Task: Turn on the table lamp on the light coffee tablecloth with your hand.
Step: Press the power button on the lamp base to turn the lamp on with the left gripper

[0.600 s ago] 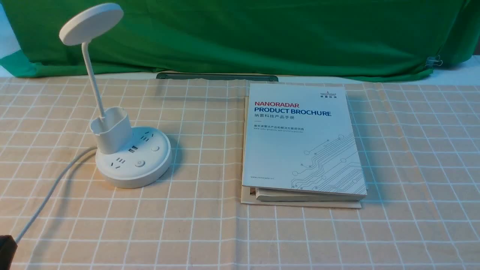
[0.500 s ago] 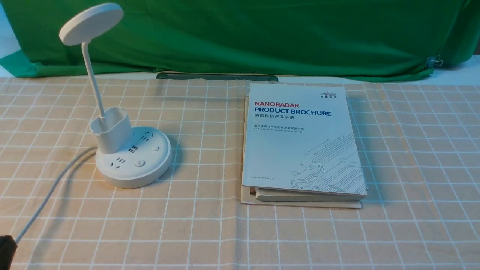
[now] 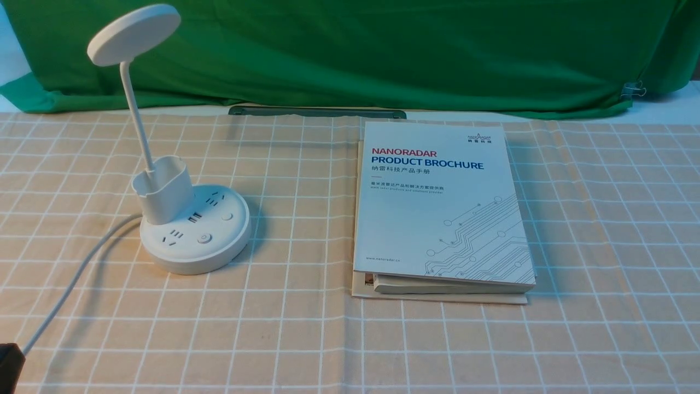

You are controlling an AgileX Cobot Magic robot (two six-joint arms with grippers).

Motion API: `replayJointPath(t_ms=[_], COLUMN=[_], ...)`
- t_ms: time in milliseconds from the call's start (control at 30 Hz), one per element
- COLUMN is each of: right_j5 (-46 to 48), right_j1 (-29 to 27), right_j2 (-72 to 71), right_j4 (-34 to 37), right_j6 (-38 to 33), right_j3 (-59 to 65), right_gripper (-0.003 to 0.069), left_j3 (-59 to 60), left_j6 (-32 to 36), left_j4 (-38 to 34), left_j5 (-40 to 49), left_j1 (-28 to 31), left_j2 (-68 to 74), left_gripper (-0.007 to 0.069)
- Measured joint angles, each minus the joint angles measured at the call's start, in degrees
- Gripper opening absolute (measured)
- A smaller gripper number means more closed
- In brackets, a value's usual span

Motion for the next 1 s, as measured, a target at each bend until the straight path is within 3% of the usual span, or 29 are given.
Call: replayJointPath(t_ms=[667,767,1000], right_j5=[0.0,0.0,0.0], right_j1=[0.0,0.0,0.0], right_j2=[0.0,0.0,0.0], right_j4=[0.0,0.0,0.0], right_j6=[0.0,0.0,0.0], right_j3=[0.0,0.0,0.0], right_gripper=[0.0237,0.0237,0.0237], left_j3=[0.0,0.0,0.0], left_j6=[0.19,0.2,0.2], left_j4=[0.72,0.72,0.92], left_j5=[-1.98,-10.31,-40.06], left_j1=[0.0,0.0,0.0], left_j2=[0.0,0.0,0.0], left_gripper=[0.0001,0.0001,0.0001])
